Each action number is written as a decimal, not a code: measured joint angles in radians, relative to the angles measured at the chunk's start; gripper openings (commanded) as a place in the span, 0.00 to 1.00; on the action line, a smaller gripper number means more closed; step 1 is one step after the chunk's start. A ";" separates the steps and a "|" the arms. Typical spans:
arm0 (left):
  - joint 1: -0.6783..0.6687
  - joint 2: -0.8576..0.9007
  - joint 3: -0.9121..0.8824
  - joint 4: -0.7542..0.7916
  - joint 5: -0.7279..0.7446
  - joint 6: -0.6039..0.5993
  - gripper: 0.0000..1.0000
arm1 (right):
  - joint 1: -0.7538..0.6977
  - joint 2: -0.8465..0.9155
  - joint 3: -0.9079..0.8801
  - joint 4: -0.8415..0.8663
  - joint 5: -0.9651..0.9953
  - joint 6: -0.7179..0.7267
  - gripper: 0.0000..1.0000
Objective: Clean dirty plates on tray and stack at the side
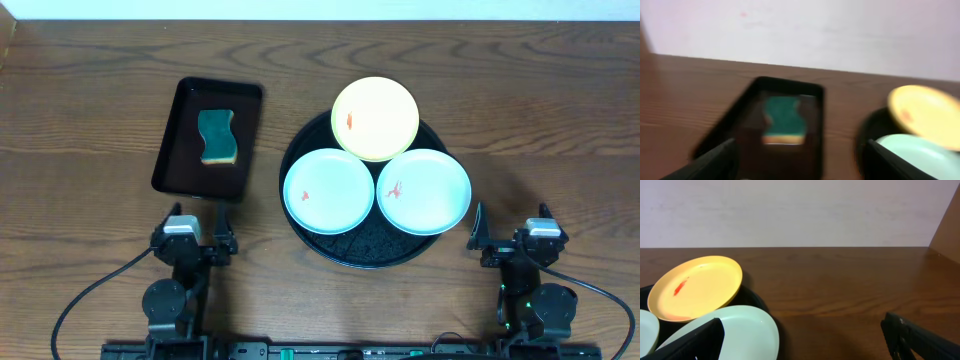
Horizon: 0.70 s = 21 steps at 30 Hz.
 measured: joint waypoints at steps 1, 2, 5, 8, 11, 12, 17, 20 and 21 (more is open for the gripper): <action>0.000 0.000 0.000 0.004 0.027 -0.026 0.80 | 0.000 0.000 0.000 0.000 0.000 0.000 0.99; 0.000 0.000 0.000 0.009 0.060 -0.054 0.80 | 0.000 0.000 0.000 0.000 0.000 0.000 0.99; 0.000 0.000 0.000 0.015 0.135 -0.113 0.79 | 0.000 0.000 0.000 0.000 0.000 0.000 0.99; 0.000 0.000 0.000 0.027 0.180 -0.156 0.79 | 0.000 0.000 0.000 0.000 0.000 0.000 0.99; 0.000 0.000 -0.005 0.077 0.211 -0.240 0.80 | 0.000 0.000 0.000 0.000 0.000 0.000 0.99; 0.000 0.000 -0.006 0.124 0.226 -0.279 0.80 | 0.000 0.000 0.000 0.000 0.000 0.000 0.99; 0.000 -0.001 0.001 0.410 0.295 -0.388 0.79 | 0.000 0.000 0.000 0.000 0.000 0.000 0.99; 0.000 0.003 0.058 0.367 0.315 -0.406 0.80 | 0.000 0.001 0.000 0.000 0.000 0.000 0.99; 0.000 0.010 0.090 0.334 0.319 -0.401 0.79 | 0.000 0.001 0.000 0.000 0.000 0.000 0.99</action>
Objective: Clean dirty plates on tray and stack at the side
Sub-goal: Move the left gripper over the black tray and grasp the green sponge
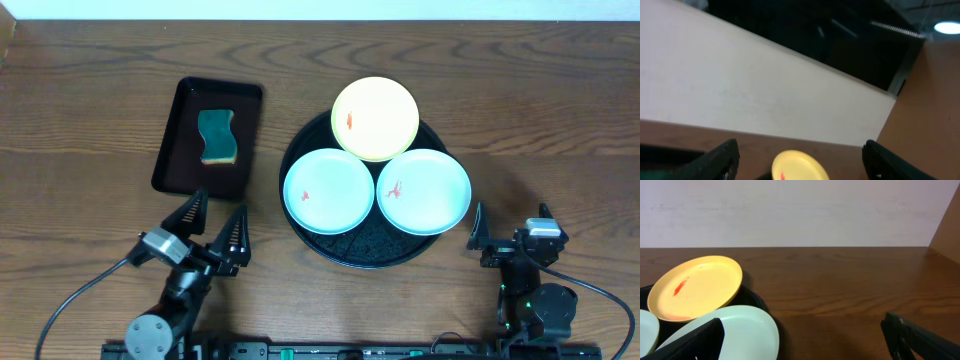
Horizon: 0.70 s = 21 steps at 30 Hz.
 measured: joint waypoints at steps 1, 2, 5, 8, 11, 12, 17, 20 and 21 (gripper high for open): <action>0.000 0.013 0.041 -0.045 0.003 0.013 0.79 | 0.000 0.000 0.000 0.000 0.000 0.000 0.99; 0.000 0.037 0.100 -0.124 0.008 0.029 0.79 | 0.000 0.000 0.000 0.000 0.000 0.000 0.99; 0.000 0.151 0.285 -0.369 0.016 0.086 0.79 | 0.000 0.001 0.000 0.000 0.000 0.000 0.99; 0.000 0.337 0.490 -0.586 0.017 0.135 0.80 | 0.000 0.000 0.000 0.001 0.000 0.000 0.99; 0.000 0.554 0.707 -0.827 0.023 0.159 0.79 | 0.000 0.001 0.000 0.002 0.001 0.000 0.99; 0.000 0.625 0.767 -0.874 0.026 0.164 0.80 | 0.000 0.001 0.000 0.001 0.000 0.000 0.99; 0.000 0.867 0.889 -0.918 0.113 0.174 0.79 | 0.000 0.001 0.000 0.000 0.001 0.000 0.99; 0.000 0.972 0.890 -0.927 0.179 0.149 0.80 | 0.000 0.001 0.000 0.001 0.000 0.000 0.99; 0.000 1.003 0.890 -0.924 0.204 0.143 0.79 | 0.000 0.001 0.000 0.000 0.000 0.000 0.99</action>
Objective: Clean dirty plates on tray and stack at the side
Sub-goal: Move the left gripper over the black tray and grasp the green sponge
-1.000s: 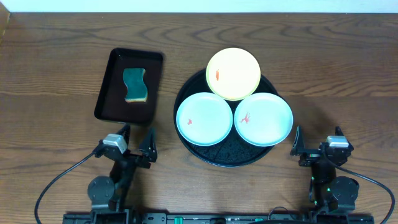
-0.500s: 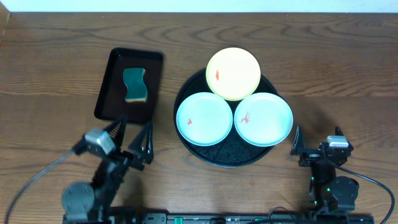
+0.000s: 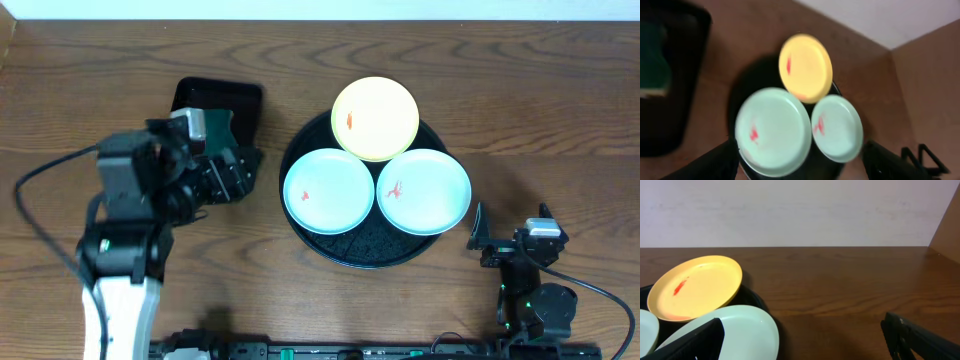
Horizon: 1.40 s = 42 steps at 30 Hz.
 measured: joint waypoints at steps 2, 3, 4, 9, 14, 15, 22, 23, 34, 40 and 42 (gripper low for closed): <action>0.000 0.053 0.000 0.011 0.041 -0.014 0.98 | 0.000 0.000 0.000 0.000 0.000 0.000 0.99; 0.000 0.069 0.000 0.021 0.054 -0.018 0.98 | 0.000 0.000 0.000 0.000 0.000 0.000 0.99; 0.000 0.080 0.001 0.027 0.061 -0.019 0.98 | 0.000 0.000 0.000 0.001 0.000 0.000 0.99; -0.001 0.190 0.108 -0.108 0.054 -0.006 0.98 | 0.000 0.000 0.000 0.000 0.000 0.000 0.99; -0.001 0.362 0.377 -0.355 -0.194 0.029 0.98 | 0.000 0.000 0.000 0.000 0.000 0.000 0.99; -0.001 0.389 0.414 -0.369 -0.251 0.029 0.98 | 0.000 0.000 0.000 0.000 0.000 0.000 0.99; 0.002 0.535 0.495 -0.182 -0.585 0.029 0.99 | 0.000 0.000 0.000 0.000 0.000 0.000 0.99; 0.002 0.555 0.495 -0.155 -0.618 0.029 0.99 | 0.000 0.000 0.000 0.000 0.000 0.000 0.99; 0.002 0.736 0.498 -0.051 -0.693 0.028 0.98 | 0.000 0.000 0.000 0.000 0.000 0.000 0.99; 0.002 0.890 0.498 -0.052 -0.696 0.029 0.98 | 0.000 0.000 0.000 0.000 0.000 0.000 0.99; 0.002 0.932 0.498 -0.052 -0.696 0.029 0.98 | 0.000 0.000 0.000 0.000 0.000 0.000 0.99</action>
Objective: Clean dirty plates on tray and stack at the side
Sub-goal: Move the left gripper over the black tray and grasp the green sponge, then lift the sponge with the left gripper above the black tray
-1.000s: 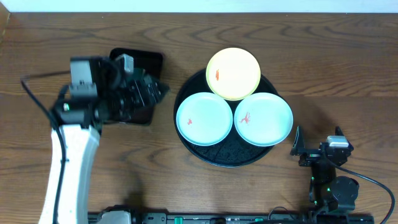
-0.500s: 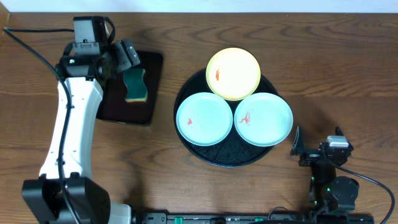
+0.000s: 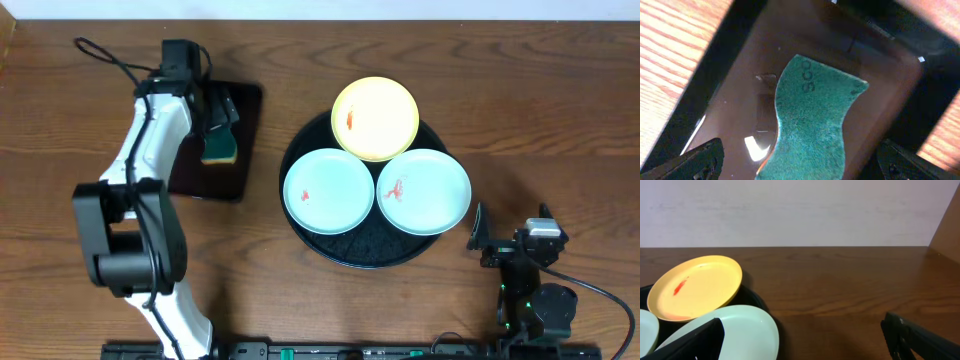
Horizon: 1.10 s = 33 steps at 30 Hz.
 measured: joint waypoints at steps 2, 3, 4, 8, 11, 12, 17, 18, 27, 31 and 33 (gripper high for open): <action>0.000 0.017 0.000 0.000 0.000 0.000 0.98 | 0.000 0.000 0.000 0.000 0.000 0.000 0.99; 0.000 0.024 0.000 0.000 0.000 0.000 0.97 | 0.000 0.000 0.000 0.000 0.000 0.000 0.99; 0.000 0.032 0.000 0.000 0.000 0.000 0.95 | 0.000 0.000 0.000 0.000 0.000 0.000 0.99; 0.000 0.064 0.000 0.000 0.000 0.000 0.93 | 0.000 0.000 0.000 0.000 0.000 0.000 0.99; 0.000 0.088 0.000 0.002 0.000 0.000 0.93 | 0.000 0.000 0.000 0.000 0.000 0.000 0.99; 0.000 0.097 0.000 0.002 0.001 0.000 0.93 | 0.000 0.000 0.000 0.000 0.000 0.000 0.99; 0.000 0.134 0.000 0.023 0.033 0.002 0.90 | 0.000 0.000 0.000 0.000 0.000 0.000 0.99; 0.000 0.138 0.000 0.026 0.039 0.003 0.88 | 0.000 0.000 0.000 0.000 0.000 0.000 0.99; 0.000 0.141 0.000 0.041 0.061 0.013 0.81 | 0.000 0.000 0.000 0.000 0.000 0.000 0.99; 0.000 0.141 0.000 0.041 0.061 0.014 0.81 | 0.000 0.000 0.000 0.000 0.000 0.000 0.99; 0.000 0.141 0.000 0.043 0.061 0.014 0.81 | 0.000 0.000 0.000 0.000 0.000 0.000 0.99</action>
